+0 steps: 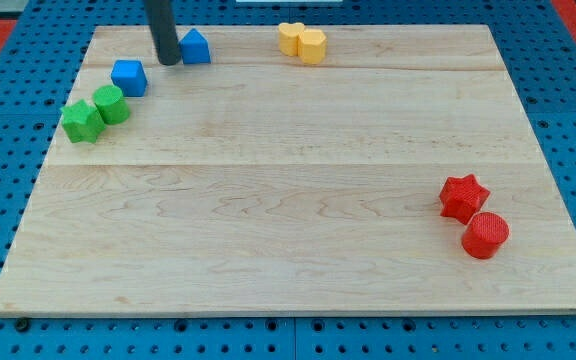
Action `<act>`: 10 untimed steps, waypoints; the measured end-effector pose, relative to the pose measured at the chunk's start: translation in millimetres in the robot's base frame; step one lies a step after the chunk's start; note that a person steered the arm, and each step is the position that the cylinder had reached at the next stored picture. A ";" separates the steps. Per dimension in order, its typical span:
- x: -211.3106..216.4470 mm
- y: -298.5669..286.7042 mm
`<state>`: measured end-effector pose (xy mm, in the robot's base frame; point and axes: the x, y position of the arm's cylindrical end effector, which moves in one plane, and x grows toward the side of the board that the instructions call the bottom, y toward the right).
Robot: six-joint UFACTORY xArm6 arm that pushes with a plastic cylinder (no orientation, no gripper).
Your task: Push blue triangle with blue cube
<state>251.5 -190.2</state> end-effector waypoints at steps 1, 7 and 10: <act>-31.7 -8.9; -52.2 18.7; 38.0 -56.4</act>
<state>289.4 -246.7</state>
